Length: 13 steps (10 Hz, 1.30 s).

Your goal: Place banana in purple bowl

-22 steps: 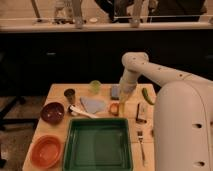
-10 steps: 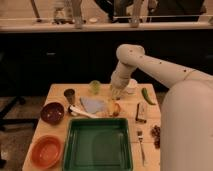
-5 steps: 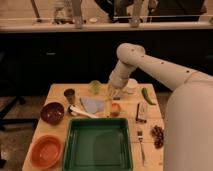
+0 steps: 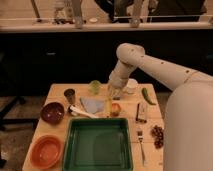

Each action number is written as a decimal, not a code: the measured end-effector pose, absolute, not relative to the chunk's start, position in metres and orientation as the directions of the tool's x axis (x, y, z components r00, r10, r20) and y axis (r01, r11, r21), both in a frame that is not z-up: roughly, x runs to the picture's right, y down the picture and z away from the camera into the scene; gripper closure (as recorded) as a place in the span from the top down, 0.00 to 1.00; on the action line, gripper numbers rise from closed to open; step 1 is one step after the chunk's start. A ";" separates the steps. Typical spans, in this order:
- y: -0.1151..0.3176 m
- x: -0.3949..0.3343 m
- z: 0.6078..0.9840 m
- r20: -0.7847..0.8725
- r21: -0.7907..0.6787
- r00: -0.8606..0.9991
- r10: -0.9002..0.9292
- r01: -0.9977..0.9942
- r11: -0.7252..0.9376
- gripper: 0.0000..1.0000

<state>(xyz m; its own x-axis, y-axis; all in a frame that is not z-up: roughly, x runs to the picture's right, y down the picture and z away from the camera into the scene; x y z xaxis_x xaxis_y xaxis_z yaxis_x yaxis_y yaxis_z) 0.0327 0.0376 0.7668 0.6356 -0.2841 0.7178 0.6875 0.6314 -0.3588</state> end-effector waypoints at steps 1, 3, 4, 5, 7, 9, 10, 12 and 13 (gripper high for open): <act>0.038 0.032 0.767 0.725 -0.350 0.626 -0.286 0.694 0.629 0.00; 0.039 0.015 0.766 0.751 -0.324 0.593 -0.291 0.714 0.620 0.00; 0.038 -0.002 0.766 0.765 -0.306 0.573 -0.294 0.726 0.616 0.00; 0.037 -0.018 0.767 0.779 -0.287 0.551 -0.298 0.737 0.612 0.00; 0.034 -0.046 0.767 0.804 -0.249 0.509 -0.307 0.758 0.603 0.00; 0.033 -0.061 0.768 0.827 -0.217 0.472 -0.307 0.770 0.600 0.00; 0.034 -0.068 0.769 0.838 -0.203 0.454 -0.304 0.775 0.599 0.00; 0.036 -0.082 0.769 0.858 -0.172 0.416 -0.302 0.786 0.594 0.00; 0.038 -0.093 0.768 0.869 -0.154 0.393 -0.301 0.793 0.589 0.00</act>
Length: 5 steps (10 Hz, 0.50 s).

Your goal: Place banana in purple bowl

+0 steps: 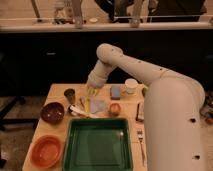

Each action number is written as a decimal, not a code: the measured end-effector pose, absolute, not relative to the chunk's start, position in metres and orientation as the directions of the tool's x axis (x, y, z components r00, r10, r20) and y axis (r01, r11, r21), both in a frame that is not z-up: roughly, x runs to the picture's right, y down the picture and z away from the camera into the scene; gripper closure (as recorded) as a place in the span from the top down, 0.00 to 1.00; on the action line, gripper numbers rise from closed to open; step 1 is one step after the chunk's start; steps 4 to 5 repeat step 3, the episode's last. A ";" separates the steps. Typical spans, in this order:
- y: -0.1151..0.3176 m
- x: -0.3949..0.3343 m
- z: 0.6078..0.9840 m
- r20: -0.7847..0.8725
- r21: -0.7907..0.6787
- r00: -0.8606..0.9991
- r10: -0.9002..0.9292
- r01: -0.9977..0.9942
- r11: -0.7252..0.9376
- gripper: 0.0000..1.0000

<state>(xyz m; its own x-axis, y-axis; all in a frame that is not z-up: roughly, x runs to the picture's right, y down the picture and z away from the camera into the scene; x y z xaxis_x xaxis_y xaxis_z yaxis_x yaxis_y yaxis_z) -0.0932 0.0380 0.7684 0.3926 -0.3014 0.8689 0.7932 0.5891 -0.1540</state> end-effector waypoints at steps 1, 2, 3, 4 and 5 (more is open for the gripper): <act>0.040 -0.108 0.769 0.881 -0.133 0.366 -0.301 0.801 0.584 0.00; 0.041 -0.119 0.771 0.889 -0.119 0.347 -0.299 0.806 0.580 0.00; 0.043 -0.132 0.774 0.896 -0.105 0.328 -0.299 0.811 0.575 0.00; 0.043 -0.132 0.774 0.896 -0.105 0.328 -0.299 0.811 0.575 0.00; 0.043 -0.132 0.774 0.896 -0.105 0.328 -0.299 0.811 0.575 0.00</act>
